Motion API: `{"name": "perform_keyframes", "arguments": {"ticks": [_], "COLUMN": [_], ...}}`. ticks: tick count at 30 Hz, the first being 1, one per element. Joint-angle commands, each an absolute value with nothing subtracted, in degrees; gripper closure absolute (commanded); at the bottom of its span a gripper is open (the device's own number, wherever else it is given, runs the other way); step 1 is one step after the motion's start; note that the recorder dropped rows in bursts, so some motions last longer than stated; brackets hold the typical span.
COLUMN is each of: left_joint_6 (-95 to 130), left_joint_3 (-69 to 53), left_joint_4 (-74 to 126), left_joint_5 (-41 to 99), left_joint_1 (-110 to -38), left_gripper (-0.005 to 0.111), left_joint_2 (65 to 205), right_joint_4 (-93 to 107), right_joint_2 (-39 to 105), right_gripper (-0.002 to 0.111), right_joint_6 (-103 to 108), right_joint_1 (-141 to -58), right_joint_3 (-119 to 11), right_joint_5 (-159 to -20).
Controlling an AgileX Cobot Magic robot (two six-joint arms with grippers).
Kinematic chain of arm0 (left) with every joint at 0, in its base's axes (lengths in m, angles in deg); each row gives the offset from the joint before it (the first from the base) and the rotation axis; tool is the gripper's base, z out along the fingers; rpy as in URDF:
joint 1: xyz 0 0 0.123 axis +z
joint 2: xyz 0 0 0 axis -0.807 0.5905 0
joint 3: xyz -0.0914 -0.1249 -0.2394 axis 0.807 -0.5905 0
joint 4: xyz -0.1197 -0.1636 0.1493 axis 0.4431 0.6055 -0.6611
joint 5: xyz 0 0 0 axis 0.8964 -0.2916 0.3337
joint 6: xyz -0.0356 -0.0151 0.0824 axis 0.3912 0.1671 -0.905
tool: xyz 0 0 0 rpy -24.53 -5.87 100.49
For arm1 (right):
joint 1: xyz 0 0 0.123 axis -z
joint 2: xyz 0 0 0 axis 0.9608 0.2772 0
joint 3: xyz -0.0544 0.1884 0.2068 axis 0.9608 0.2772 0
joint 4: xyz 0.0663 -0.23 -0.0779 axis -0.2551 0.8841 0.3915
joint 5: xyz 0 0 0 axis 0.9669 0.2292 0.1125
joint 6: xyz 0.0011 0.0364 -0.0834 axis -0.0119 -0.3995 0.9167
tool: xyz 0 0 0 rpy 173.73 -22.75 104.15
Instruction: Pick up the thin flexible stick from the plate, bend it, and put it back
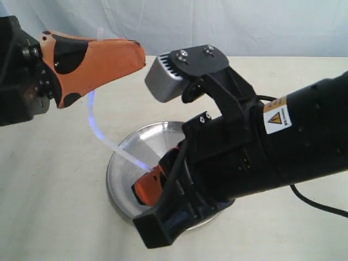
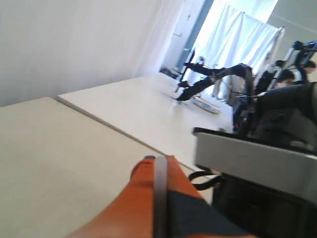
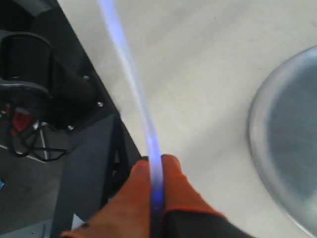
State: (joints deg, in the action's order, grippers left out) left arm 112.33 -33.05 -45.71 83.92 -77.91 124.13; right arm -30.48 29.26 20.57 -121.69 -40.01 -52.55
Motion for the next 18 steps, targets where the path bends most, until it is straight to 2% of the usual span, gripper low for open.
{"name": "perform_keyframes", "arguments": {"ticks": [1, 10, 18], "left_joint_6": [110.96, 121.07, 119.87], "left_joint_3": [-32.74, -32.74, -32.4], "left_joint_4": [-50.37, -66.63, -46.22], "left_joint_5": [76.32, 77.54, 94.99], "left_joint_1": [-78.63, -78.63, -78.63], "left_gripper": [0.107, 0.107, 0.107], "left_joint_2": [123.93, 124.24, 124.24], "right_joint_4": [-39.37, -35.5, -23.22], "right_joint_2": [29.44, 26.55, 29.12], "right_gripper": [0.109, 0.109, 0.109], "right_joint_6": [29.6, 27.71, 16.6], "right_joint_1": [-121.39, -121.39, -121.39], "right_joint_3": [-40.45, -40.45, -40.45], "right_joint_5": [-54.97, -61.49, -59.9]}}
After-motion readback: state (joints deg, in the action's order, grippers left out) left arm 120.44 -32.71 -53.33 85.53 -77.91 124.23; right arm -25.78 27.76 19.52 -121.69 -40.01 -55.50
